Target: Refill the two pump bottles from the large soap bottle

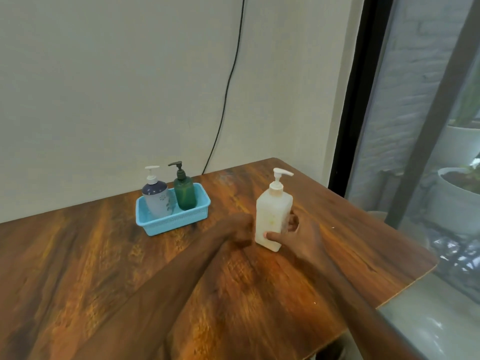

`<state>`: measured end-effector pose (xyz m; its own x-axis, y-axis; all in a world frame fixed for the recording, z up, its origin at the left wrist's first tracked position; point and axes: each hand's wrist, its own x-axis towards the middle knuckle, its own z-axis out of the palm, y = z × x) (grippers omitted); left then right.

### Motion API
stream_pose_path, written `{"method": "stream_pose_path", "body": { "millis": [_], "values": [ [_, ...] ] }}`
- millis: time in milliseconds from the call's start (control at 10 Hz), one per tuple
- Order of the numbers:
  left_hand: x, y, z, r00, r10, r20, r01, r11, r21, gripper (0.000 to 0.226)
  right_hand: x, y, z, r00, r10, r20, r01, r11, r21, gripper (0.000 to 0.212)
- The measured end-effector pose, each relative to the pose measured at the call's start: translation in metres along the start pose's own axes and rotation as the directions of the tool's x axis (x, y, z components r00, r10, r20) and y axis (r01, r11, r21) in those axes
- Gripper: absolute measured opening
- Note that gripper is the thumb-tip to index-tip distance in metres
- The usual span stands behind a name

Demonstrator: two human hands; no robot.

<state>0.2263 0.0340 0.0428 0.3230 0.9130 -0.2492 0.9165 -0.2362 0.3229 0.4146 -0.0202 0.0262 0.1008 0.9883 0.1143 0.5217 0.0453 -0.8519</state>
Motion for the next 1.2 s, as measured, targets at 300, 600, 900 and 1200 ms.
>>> {"method": "stream_pose_path", "body": {
  "millis": [300, 600, 900, 1200],
  "values": [
    [0.112, -0.035, -0.012, 0.987, -0.102, -0.126, 0.101, 0.995, -0.014, 0.042, 0.128, -0.004, 0.008, 1.0, 0.028, 0.007, -0.028, 0.998, 0.063, 0.087],
    [0.176, -0.054, -0.036, 0.995, -0.09, -0.039, 0.09, 0.996, 0.015, 0.081, 0.272, -0.002, 0.033, 0.974, -0.004, -0.227, 0.012, 0.999, 0.036, 0.082],
    [0.192, -0.045, -0.046, 0.987, -0.155, 0.034, 0.151, 0.983, 0.108, 0.082, 0.329, 0.03, 0.063, 0.967, -0.022, -0.252, 0.023, 1.0, -0.001, 0.078],
    [0.185, -0.042, -0.043, 0.98, -0.192, 0.049, 0.185, 0.974, 0.129, 0.095, 0.329, 0.056, 0.073, 0.976, -0.06, -0.21, 0.06, 0.998, -0.008, 0.089]
  ]
}}
